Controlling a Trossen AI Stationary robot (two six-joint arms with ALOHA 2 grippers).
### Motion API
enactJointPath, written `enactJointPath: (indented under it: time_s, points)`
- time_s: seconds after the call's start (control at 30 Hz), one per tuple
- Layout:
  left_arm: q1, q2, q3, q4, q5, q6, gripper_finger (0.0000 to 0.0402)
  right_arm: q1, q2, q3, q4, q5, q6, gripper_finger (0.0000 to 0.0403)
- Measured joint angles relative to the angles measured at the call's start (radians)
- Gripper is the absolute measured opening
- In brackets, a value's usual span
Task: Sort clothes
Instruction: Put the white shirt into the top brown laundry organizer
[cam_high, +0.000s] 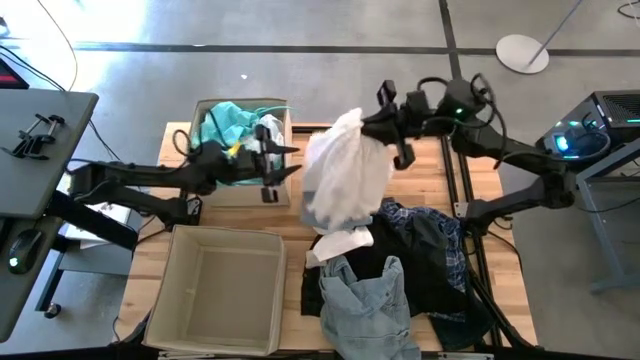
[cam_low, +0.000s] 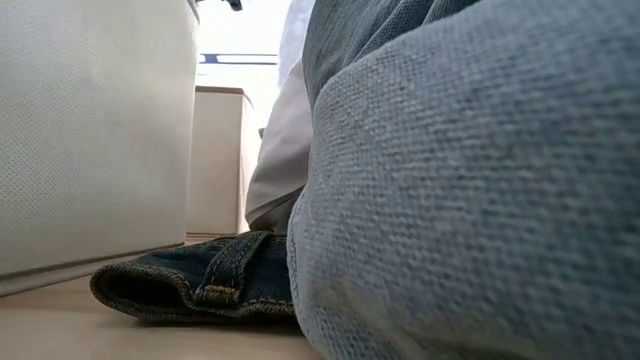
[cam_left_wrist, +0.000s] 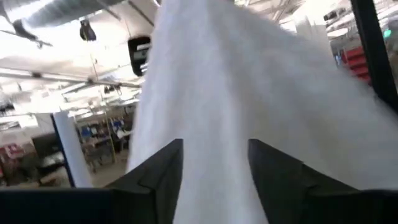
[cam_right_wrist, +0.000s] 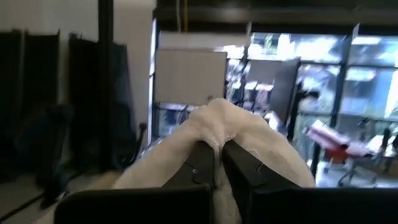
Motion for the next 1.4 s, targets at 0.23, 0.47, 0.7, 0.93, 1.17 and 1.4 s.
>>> enactJointPath:
  time_s: [0.23, 0.47, 0.7, 0.93, 1.17, 1.4]
  points:
    - [0.0, 0.185, 0.0, 0.215, 0.034, -0.122, 0.0272, 0.068, 0.1, 0.0, -0.112, 0.016, -0.074, 0.0003]
    - [-0.006, 0.31, 0.025, 0.365, 0.035, -0.228, 0.0324, 0.078, 0.223, 0.0, -0.108, 0.017, -0.075, 0.0003]
    - [-0.005, 0.391, 0.094, 0.32, 0.151, -0.295, 0.0323, 0.078, 0.28, -0.001, -0.075, 0.011, -0.109, 0.0003]
    - [-0.005, 0.399, 0.161, 0.143, 0.29, -0.341, 0.0236, 0.079, 0.264, -0.002, -0.077, 0.012, -0.108, 0.0049]
    - [-0.005, 0.399, 0.215, 0.021, 0.389, -0.351, 0.0028, 0.038, 0.185, 0.004, -0.108, 0.022, -0.101, 0.0183]
    - [0.005, 0.288, 0.218, 0.012, 0.384, -0.349, 0.0012, 0.026, -0.01, 0.011, -0.262, 0.357, -0.162, 0.0226]
